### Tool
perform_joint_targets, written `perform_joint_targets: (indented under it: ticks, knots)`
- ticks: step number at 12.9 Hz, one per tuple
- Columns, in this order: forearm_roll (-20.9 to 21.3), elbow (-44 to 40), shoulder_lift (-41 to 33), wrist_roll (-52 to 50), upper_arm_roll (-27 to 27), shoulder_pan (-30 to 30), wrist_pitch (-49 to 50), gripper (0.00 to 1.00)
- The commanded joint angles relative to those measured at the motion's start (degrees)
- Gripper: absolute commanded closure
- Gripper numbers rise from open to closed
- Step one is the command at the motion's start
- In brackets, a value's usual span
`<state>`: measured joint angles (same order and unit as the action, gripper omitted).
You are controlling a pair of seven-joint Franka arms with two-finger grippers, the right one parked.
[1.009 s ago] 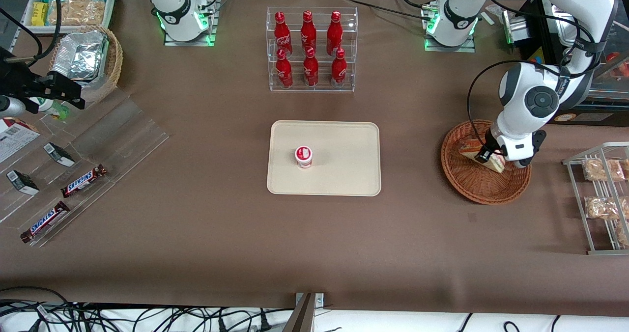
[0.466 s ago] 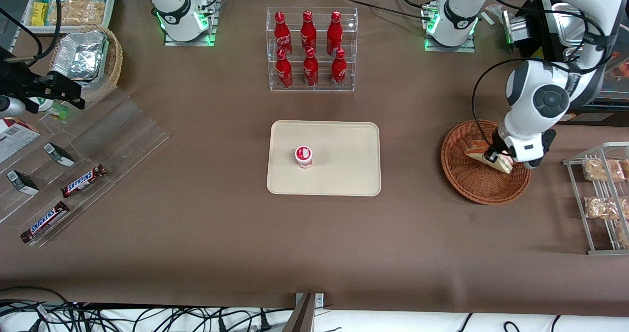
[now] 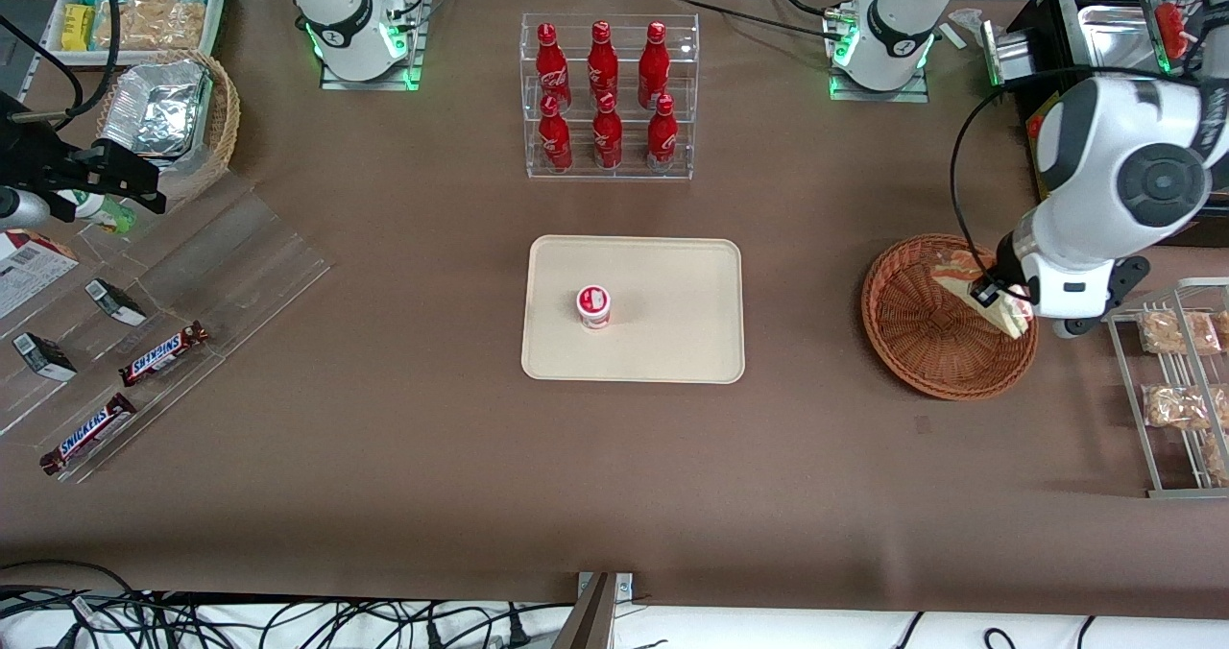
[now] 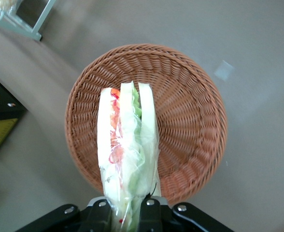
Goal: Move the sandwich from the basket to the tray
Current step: 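Carry the sandwich over the cream tray beside the strawberry cup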
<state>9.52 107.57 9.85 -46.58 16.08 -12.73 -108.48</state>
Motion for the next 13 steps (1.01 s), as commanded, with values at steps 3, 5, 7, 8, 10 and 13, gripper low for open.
perform_joint_targets:
  ticks: [3, 5, 7, 8, 10, 13]
  knots:
    - [-7.3, -10.7, 0.3, 17.9, 2.8, -0.1, 9.8, 1.00]
    - [-7.9, -12.0, 0.3, 22.0, 6.9, -0.1, 9.8, 1.00]
    - [-7.9, -13.2, 0.4, 24.5, 11.2, 0.0, 9.8, 1.00]
    - [-7.9, -13.2, 0.5, 25.1, 14.3, 0.0, 9.6, 1.00]
    - [-7.9, -13.2, 1.1, 24.9, 19.2, 0.2, 8.8, 1.00]
    - [-7.1, -12.8, 3.9, 23.9, 24.5, 1.5, 5.1, 1.00]
